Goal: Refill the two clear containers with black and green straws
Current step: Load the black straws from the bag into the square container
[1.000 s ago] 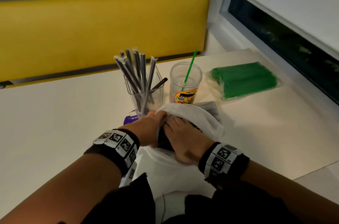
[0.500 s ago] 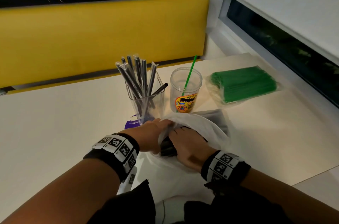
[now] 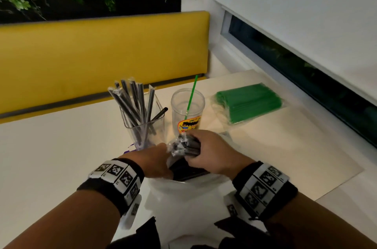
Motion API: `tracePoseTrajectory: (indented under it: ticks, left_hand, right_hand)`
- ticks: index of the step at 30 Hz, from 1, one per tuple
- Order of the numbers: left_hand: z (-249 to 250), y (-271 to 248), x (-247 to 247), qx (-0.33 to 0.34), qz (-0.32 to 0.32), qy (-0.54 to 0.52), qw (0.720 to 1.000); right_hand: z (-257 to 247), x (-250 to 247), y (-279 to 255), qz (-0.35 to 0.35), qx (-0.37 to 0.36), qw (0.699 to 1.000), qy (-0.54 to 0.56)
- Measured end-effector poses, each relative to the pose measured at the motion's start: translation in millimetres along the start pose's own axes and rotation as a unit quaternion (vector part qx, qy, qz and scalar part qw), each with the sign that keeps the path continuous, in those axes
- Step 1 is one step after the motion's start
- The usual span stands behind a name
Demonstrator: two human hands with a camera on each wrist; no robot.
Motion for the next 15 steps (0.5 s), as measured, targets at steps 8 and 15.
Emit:
tracePoseTrajectory:
  ticks: [8, 15]
  left_hand:
    - [9.9, -6.3, 7.1, 0.016, 0.029, 0.022, 0.999]
    - [-0.2, -0.2, 13.7, 0.006, 0.031, 0.05, 0.998]
  right_hand:
    - [-51.1, -54.0, -13.8, 0.154, -0.013, 0.942, 0.298]
    - [-148.5, -123.2, 19.3, 0.255, -0.261, 0.811, 0.458]
Point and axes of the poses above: each hand's wrist, its own y-axis towards the middle knuckle, its own x-axis out of the palm, z = x × y, the point moved 5 cm from there along y, towards the middle knuckle, and after that the axes turned 11 degrees about -z, right-handed, at the moved point
